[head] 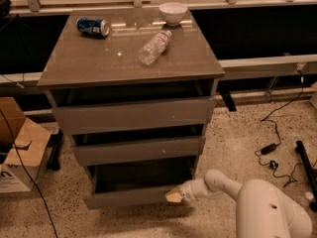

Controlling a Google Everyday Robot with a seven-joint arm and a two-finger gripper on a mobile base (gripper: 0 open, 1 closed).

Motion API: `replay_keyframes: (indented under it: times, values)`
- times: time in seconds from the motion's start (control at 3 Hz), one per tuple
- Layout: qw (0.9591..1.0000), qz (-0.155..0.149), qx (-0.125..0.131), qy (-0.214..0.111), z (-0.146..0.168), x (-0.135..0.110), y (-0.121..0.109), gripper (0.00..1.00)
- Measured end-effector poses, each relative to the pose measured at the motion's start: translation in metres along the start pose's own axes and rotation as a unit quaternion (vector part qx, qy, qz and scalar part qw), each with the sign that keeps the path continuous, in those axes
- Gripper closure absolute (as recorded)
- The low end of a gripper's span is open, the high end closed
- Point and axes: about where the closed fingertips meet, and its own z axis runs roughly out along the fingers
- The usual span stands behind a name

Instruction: Close bottom drawer

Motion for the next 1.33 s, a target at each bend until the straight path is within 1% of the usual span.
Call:
replay_keyframes:
  times: [0.33, 0.67, 1.0, 1.33]
  values:
    - [1.0, 0.0, 0.0, 0.0, 0.0, 0.001, 0.001, 0.83]
    - [0.9997, -0.024, 0.004, -0.01, 0.008, -0.029, -0.011, 0.52]
    - [0.9997, -0.024, 0.004, -0.01, 0.008, -0.029, -0.011, 0.29]
    - [0.9994, -0.032, 0.005, -0.012, 0.012, -0.042, -0.019, 0.06]
